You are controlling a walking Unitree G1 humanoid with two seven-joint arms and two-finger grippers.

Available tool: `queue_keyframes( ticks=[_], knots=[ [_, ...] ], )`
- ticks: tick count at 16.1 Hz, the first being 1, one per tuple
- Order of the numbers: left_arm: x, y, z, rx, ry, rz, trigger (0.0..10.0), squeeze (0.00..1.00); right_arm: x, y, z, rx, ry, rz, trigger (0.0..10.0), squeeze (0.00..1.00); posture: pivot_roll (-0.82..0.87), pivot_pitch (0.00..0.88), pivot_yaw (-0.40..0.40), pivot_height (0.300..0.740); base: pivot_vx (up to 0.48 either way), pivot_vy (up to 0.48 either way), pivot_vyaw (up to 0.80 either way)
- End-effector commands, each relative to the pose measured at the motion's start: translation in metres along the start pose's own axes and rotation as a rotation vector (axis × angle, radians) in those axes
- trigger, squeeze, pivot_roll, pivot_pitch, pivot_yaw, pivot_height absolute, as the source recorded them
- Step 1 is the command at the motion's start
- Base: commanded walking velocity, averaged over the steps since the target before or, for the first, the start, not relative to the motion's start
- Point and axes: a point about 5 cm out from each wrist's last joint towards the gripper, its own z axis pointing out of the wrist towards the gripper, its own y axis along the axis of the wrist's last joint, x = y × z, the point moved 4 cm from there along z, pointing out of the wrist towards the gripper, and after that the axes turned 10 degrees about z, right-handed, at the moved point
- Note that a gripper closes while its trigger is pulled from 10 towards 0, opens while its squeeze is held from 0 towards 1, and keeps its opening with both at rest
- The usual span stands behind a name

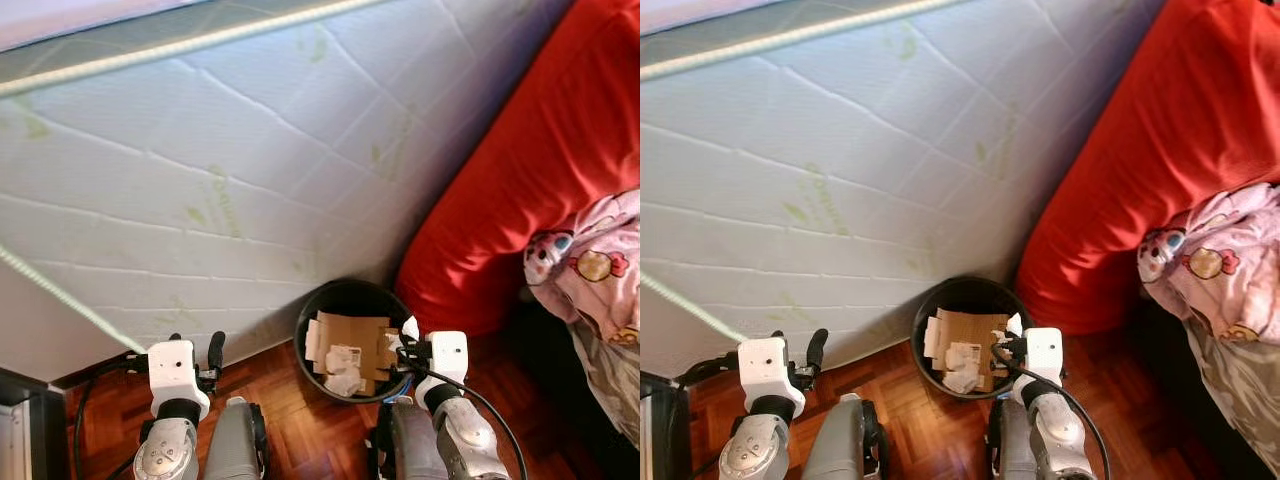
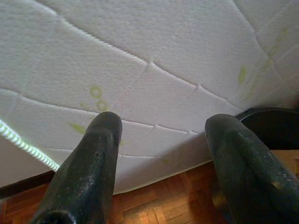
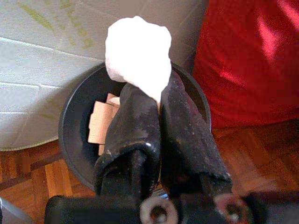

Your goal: Clean up the room

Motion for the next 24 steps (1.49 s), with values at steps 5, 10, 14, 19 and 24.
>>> queue_keyframes(
  ticks=[5,10,14,19,24],
  knots=[
    [-0.001,-0.007,-0.005,0.032,-0.001,-0.005,10.0,0.00,0.002,-0.008,-0.002,0.033,0.011,-0.021,10.0,0.00,0.00,0.276,0.007,0.631,0.000,0.000,0.00],
    [-0.004,-0.005,-0.002,0.032,-0.013,-0.002,10.0,0.00,-0.001,-0.018,0.001,0.127,-0.015,0.044,10.0,0.00,0.01,0.294,0.013,0.631,0.000,0.000,0.00],
    [-0.009,0.002,-0.001,0.013,-0.033,-0.003,10.0,0.00,0.001,-0.004,0.016,0.155,-0.028,0.046,10.0,0.00,0.05,0.332,0.015,0.631,0.000,0.000,0.00],
    [-0.010,0.016,-0.017,-0.011,-0.039,-0.010,10.0,0.00,0.027,0.031,0.046,0.163,0.014,0.034,10.0,0.00,0.13,0.435,0.005,0.631,0.000,0.000,0.00],
    [-0.005,0.029,-0.045,-0.005,-0.016,-0.016,10.0,0.00,0.059,0.033,0.054,0.205,0.099,-0.033,10.0,0.00,0.19,0.522,-0.004,0.631,0.000,0.000,0.00]
  ],
)
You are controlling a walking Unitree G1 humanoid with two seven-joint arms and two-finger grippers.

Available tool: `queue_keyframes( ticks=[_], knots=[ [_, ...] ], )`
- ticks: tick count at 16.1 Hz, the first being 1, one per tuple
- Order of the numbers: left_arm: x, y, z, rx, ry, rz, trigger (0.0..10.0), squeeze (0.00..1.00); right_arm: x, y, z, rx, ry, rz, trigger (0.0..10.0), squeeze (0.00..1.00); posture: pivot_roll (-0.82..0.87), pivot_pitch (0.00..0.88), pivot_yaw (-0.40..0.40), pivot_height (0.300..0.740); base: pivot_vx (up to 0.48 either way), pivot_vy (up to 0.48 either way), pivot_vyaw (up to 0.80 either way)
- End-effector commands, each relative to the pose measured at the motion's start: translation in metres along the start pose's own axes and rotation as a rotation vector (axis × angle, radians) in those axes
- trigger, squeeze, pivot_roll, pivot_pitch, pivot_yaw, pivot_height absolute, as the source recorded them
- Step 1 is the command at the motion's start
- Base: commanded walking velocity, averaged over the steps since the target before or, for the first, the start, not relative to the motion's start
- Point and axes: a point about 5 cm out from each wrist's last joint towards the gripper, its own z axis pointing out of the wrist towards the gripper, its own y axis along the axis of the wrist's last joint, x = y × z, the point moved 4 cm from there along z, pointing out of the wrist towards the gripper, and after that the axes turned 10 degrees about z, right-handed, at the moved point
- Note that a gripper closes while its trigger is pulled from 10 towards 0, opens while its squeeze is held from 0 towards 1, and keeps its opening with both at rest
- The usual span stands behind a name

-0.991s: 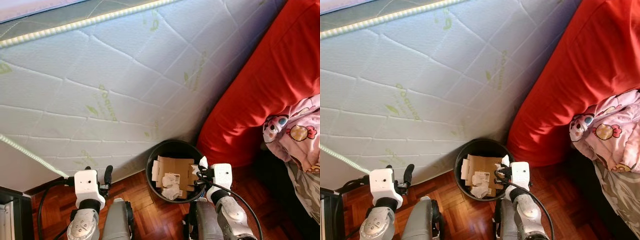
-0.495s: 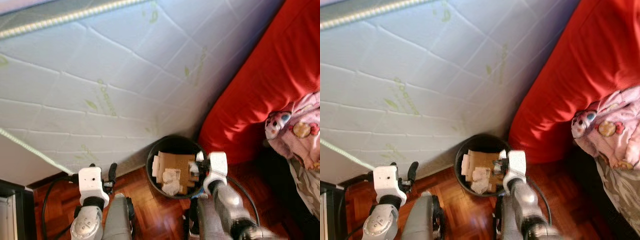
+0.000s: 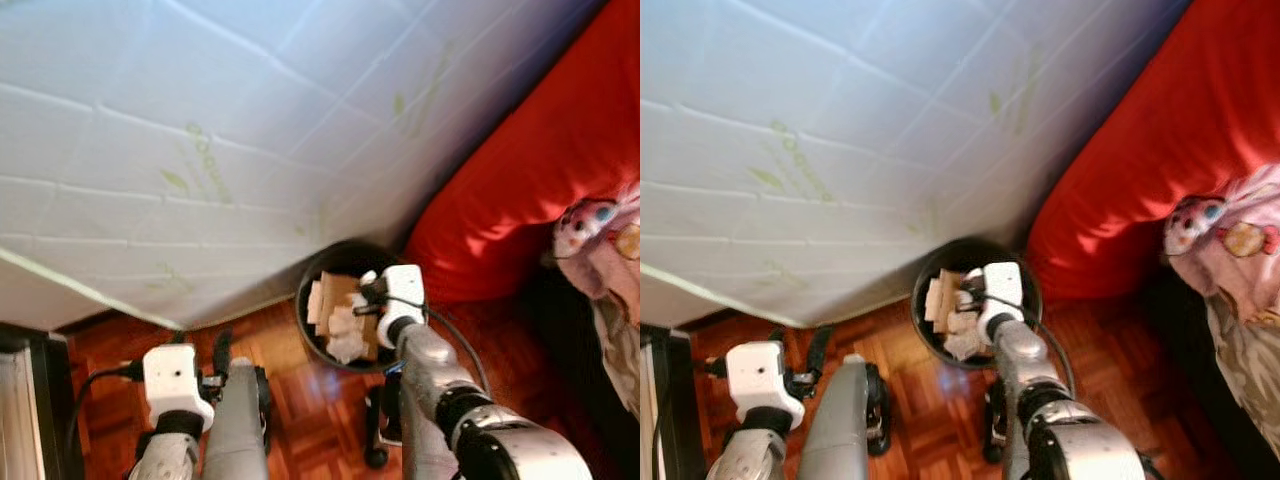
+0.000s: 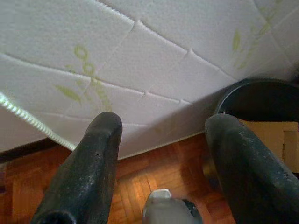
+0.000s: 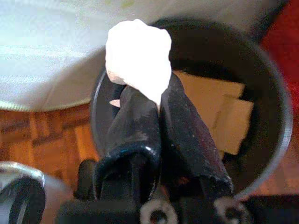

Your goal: Clean up the room

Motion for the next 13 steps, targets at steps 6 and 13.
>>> queue_keyframes(
  ticks=[6,13],
  knots=[
    [-0.001,-0.008,-0.021,0.093,0.020,-0.008,10.0,0.00,-0.011,-0.007,-0.002,0.033,-0.068,-0.029,10.0,1.00,0.19,0.544,-0.026,0.631,0.000,0.000,0.00],
    [0.001,-0.008,-0.019,0.105,0.029,-0.006,10.0,0.00,-0.010,-0.010,-0.003,0.048,-0.043,-0.022,10.0,1.00,0.19,0.538,-0.026,0.631,0.000,0.000,0.00]
  ],
)
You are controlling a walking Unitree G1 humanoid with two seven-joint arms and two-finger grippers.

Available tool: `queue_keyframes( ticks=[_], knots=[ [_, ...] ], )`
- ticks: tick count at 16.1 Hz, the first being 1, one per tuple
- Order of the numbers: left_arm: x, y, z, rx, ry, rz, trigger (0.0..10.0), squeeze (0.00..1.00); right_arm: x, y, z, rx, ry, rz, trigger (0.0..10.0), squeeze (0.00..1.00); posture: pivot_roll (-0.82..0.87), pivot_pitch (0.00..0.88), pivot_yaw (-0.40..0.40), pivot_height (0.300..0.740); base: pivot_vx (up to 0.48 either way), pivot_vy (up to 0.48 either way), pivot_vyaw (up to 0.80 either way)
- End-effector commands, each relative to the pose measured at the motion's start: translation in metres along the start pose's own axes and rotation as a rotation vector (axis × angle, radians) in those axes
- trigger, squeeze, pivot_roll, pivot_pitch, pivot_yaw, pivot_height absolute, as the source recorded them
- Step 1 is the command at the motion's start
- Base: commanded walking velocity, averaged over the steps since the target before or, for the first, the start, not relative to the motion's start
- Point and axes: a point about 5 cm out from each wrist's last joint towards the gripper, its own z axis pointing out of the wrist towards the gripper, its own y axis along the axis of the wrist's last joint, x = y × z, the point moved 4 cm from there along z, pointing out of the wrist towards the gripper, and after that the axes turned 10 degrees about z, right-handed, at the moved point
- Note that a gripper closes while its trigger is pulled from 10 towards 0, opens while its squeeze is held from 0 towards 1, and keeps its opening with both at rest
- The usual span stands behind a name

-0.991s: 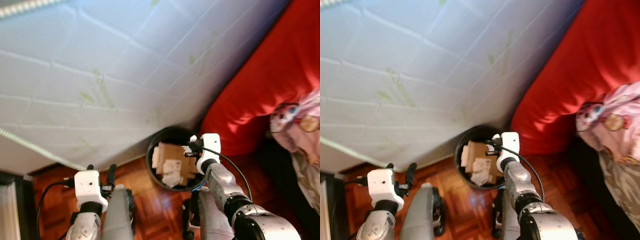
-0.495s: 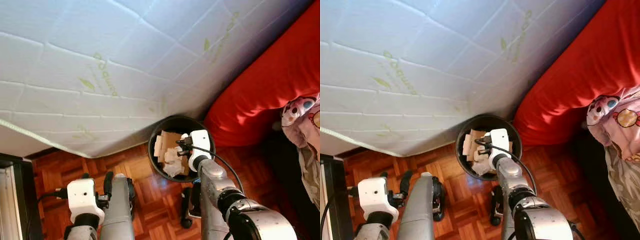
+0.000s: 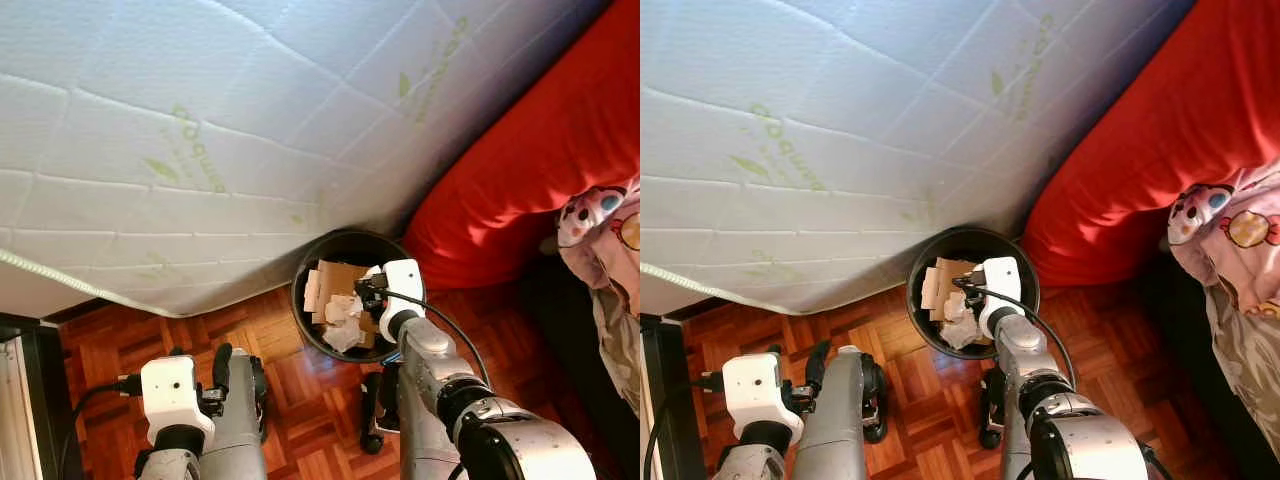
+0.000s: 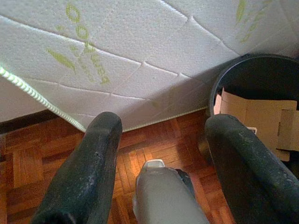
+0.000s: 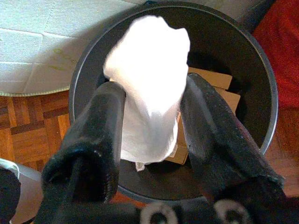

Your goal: Clean up the room

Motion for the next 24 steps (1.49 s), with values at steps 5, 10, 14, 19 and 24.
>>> queue_keyframes(
  ticks=[5,10,14,19,24],
  knots=[
    [0.006,-0.007,-0.002,0.036,0.015,0.022,10.0,0.00,0.002,-0.027,-0.006,0.077,0.027,0.014,10.0,1.00,0.19,0.531,-0.018,0.631,0.000,0.000,0.00],
    [0.007,-0.007,0.001,0.035,0.010,0.027,10.0,0.00,0.002,-0.029,-0.006,0.093,0.042,-0.045,10.0,1.00,0.19,0.525,-0.008,0.631,0.000,0.000,0.00],
    [0.007,-0.012,0.003,0.044,0.005,0.031,10.0,0.00,-0.001,-0.027,-0.007,0.078,0.049,-0.017,10.0,0.00,0.18,0.506,-0.004,0.631,0.000,0.000,0.00],
    [0.011,-0.051,0.011,0.142,-0.008,0.051,10.0,0.00,-0.065,-0.049,-0.036,0.004,-0.141,0.174,10.0,0.00,0.11,0.409,-0.002,0.649,0.000,0.000,0.00],
    [0.011,-0.083,0.027,0.230,-0.021,0.069,10.0,0.00,-0.100,-0.117,-0.084,0.119,-0.271,0.212,10.0,0.00,0.06,0.293,0.010,0.684,0.000,0.000,0.00]
  ],
)
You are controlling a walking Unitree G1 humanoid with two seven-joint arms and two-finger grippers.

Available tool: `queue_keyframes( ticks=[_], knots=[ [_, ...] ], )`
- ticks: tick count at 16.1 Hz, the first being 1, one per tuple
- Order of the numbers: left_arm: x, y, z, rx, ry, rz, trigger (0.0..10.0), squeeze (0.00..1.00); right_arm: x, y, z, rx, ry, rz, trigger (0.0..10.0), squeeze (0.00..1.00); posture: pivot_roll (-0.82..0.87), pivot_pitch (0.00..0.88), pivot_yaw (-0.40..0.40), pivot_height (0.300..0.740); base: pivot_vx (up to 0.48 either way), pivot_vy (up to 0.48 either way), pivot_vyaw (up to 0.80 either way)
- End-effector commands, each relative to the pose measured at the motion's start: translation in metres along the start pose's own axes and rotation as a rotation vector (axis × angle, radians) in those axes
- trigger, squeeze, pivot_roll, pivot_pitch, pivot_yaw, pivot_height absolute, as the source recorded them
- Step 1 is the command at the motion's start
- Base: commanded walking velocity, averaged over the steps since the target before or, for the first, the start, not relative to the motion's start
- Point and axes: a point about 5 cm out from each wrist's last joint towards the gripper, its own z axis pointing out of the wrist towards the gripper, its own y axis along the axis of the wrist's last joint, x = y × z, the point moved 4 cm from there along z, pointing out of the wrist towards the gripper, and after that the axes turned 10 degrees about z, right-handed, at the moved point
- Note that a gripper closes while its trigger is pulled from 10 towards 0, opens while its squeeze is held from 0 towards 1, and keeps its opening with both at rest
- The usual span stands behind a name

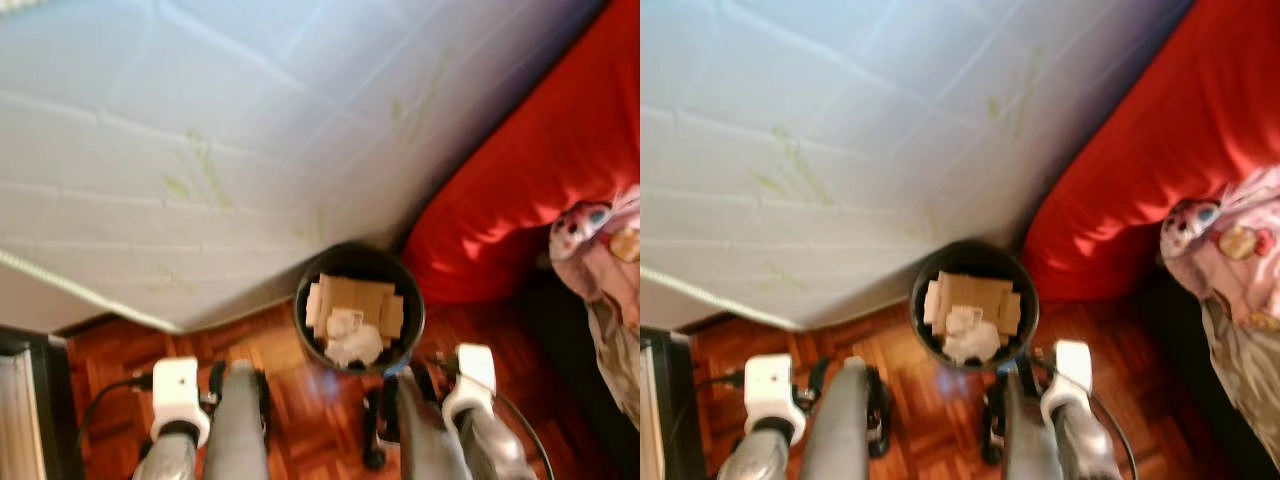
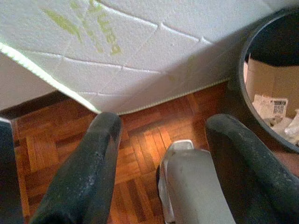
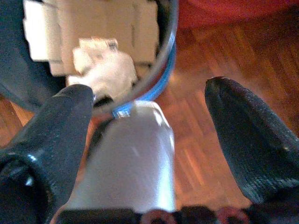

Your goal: Clean up the room

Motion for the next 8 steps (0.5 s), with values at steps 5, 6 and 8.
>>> queue_keyframes(
  ticks=[5,6,8],
  knots=[
    [0.004,-0.055,0.006,0.192,-0.019,0.008,10.0,0.00,-0.002,-0.034,-0.010,0.100,-0.034,0.010,10.0,0.00,0.02,0.190,0.013,0.734,0.000,0.000,0.00],
    [0.003,-0.059,0.006,0.206,-0.024,0.005,10.0,0.00,-0.002,-0.036,-0.011,0.105,-0.036,0.009,10.0,0.00,0.02,0.190,0.013,0.739,0.000,0.000,0.00],
    [-0.002,-0.070,0.009,0.249,-0.036,0.009,10.0,0.00,-0.005,-0.040,-0.012,0.130,-0.050,0.010,10.0,0.00,0.01,0.161,0.007,0.740,0.000,0.000,0.00]
  ],
)
